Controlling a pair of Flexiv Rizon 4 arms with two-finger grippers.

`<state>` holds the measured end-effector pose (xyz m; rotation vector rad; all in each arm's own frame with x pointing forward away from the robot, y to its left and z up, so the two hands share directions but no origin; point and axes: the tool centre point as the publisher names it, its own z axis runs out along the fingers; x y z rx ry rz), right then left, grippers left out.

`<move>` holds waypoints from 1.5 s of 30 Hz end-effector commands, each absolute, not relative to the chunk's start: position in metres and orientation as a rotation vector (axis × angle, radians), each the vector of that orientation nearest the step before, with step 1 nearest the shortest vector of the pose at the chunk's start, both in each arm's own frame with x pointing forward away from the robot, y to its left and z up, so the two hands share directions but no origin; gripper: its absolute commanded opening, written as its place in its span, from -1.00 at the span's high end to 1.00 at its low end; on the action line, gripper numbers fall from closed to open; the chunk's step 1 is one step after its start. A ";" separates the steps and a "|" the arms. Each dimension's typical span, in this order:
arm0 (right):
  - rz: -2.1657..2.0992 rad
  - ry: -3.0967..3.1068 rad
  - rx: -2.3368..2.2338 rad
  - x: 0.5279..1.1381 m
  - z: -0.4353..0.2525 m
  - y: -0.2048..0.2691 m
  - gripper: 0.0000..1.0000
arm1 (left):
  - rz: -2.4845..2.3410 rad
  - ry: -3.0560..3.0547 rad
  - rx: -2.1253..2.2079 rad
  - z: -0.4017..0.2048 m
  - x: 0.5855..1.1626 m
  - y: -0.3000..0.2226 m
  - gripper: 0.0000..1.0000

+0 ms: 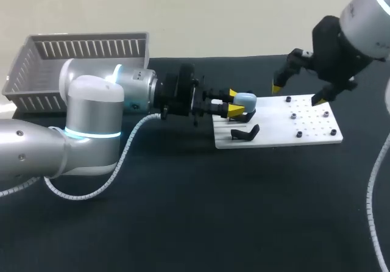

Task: Pick up each earbud case from the left stands, insert the matching earbuds, close the lid, and place the case in the box.

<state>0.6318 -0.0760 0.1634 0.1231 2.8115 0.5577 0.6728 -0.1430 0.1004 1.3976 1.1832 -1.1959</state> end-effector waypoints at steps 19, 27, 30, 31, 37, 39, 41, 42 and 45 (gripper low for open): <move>0.628 2.721 0.123 0.617 0.173 -0.085 -1.00 | -0.771 1.417 1.198 0.171 0.647 -0.061 1.00; 0.628 2.721 0.123 0.617 0.173 -0.085 -1.00 | -0.569 1.615 0.921 0.164 0.659 0.004 1.00; 0.628 2.721 0.123 0.617 0.173 -0.085 -1.00 | -0.507 1.660 0.859 0.160 0.666 0.024 1.00; 0.628 2.721 0.123 0.617 0.173 -0.085 -1.00 | -0.471 1.679 0.852 0.160 0.668 0.030 1.00; 0.628 2.721 0.123 0.617 0.173 -0.085 -1.00 | -0.315 1.758 0.811 0.162 0.691 0.070 1.00; 0.628 2.721 0.123 0.617 0.173 -0.085 -1.00 | -0.264 1.781 0.797 0.164 0.700 0.083 1.00; 0.628 2.721 0.123 0.617 0.173 -0.085 -1.00 | -0.228 1.786 0.788 0.167 0.711 0.098 1.00; 0.628 2.721 0.123 0.617 0.173 -0.085 -1.00 | -0.193 1.804 0.786 0.168 0.716 0.107 1.00; 0.628 2.721 0.123 0.617 0.173 -0.085 -1.00 | -0.142 1.823 0.765 0.169 0.731 0.130 1.00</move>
